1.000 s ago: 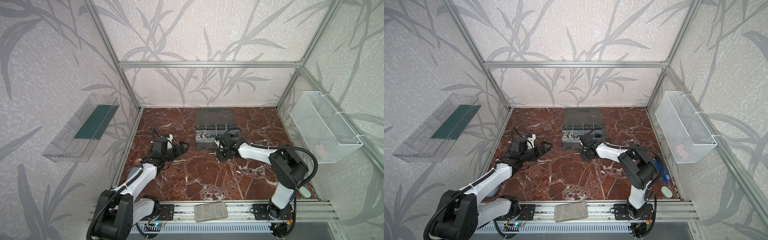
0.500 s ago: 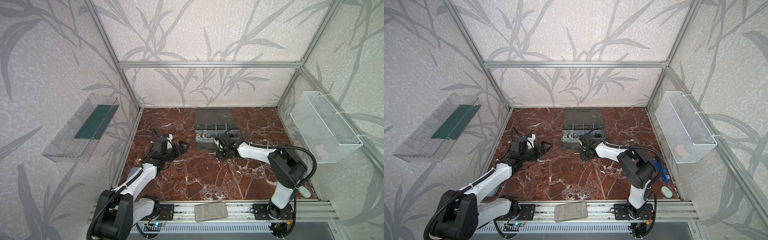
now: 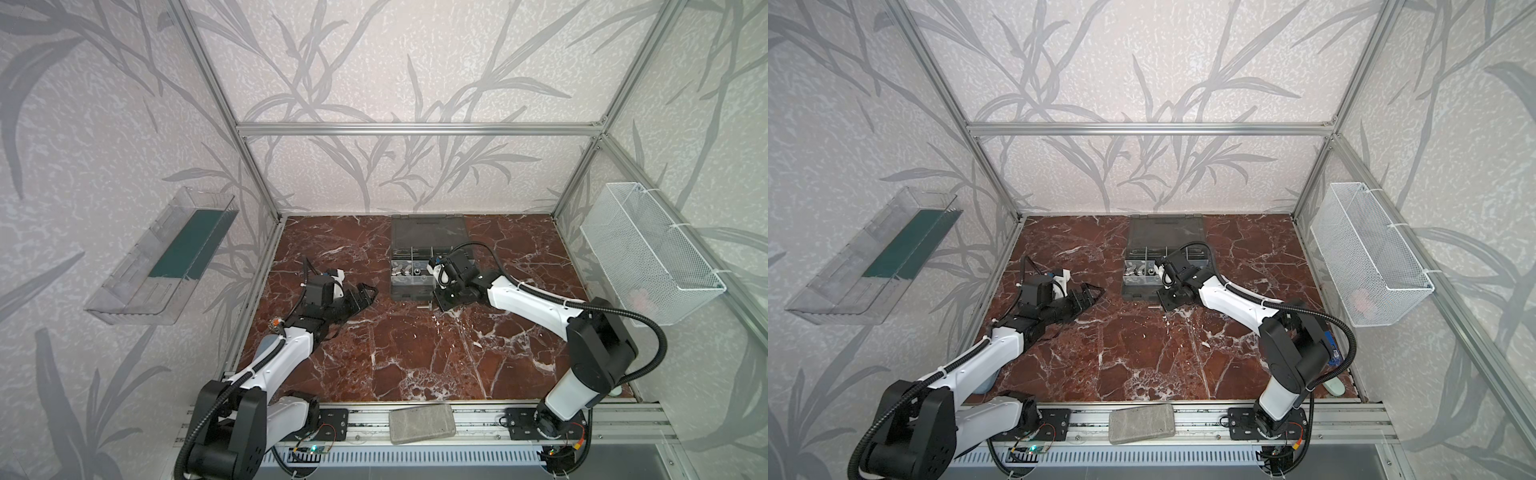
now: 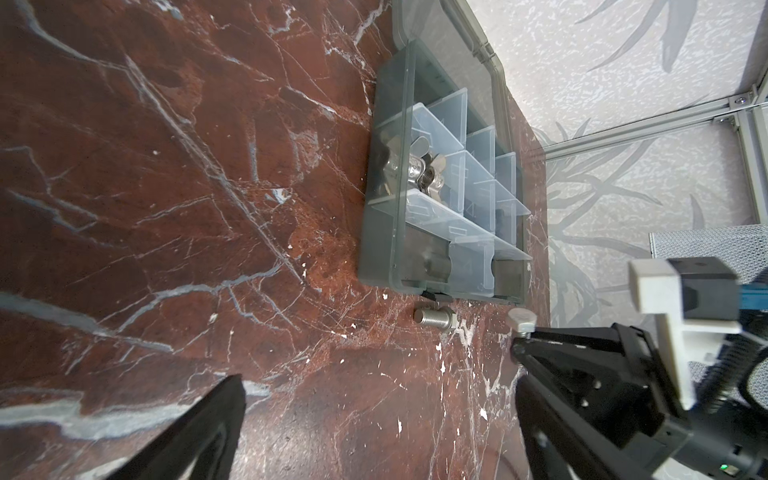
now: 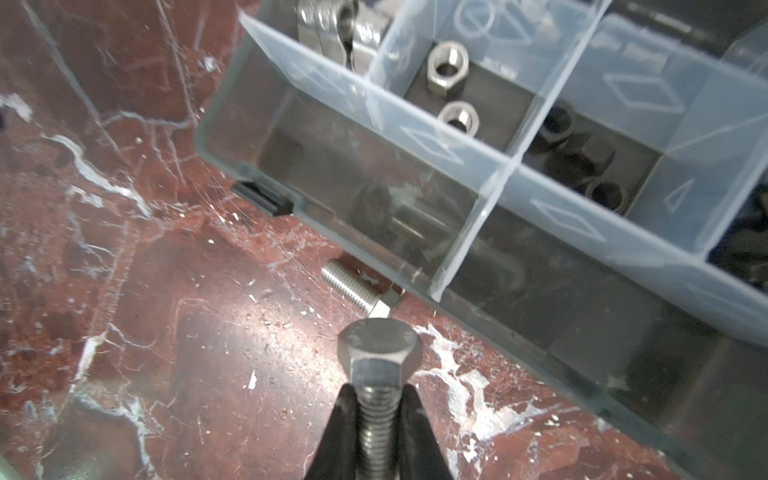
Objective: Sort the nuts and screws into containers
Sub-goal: 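Lift the silver bolt with the right gripper over the silver-nut compartment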
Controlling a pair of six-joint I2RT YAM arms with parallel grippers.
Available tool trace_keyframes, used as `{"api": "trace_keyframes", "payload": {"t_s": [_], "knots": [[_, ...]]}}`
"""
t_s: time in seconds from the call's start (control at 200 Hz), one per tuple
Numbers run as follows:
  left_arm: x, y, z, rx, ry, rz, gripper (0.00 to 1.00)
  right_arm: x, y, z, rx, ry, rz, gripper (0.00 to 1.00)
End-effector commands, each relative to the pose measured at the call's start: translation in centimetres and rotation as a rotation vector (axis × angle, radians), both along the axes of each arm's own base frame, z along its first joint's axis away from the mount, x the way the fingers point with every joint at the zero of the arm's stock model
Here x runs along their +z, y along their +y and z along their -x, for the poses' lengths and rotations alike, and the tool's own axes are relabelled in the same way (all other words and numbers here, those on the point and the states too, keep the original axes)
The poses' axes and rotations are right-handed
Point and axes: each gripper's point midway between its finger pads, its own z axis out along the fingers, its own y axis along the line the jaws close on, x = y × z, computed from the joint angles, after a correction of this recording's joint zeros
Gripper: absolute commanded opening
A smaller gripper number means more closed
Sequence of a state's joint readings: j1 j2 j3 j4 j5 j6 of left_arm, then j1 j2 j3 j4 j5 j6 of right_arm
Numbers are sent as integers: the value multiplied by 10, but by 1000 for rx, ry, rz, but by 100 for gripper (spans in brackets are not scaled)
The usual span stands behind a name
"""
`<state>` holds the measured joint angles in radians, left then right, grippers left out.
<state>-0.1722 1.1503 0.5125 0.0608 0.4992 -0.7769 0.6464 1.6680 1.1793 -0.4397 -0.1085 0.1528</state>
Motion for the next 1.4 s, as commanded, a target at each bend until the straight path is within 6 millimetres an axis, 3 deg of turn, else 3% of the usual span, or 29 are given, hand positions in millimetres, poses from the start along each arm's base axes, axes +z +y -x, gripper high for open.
{"api": "trace_keyframes", "payload": {"t_s": [0.0,0.175,0.2,0.715,1.395], "knots": [[3,3,0,-4,-29,-7,99,25,4,-6,63,-39,-17,0],[4,3,0,-2,-31,-5,99,43,11,-21,107,-63,-14,0],[4,3,1,-1,-31,-5,99,34,13,-25,112,-45,-2,0],[5,6,0,6,-32,-7,99,3,40,-54,175,30,27,0],[5,7,0,10,-32,-5,99,-23,35,-65,222,19,151,0]]}}
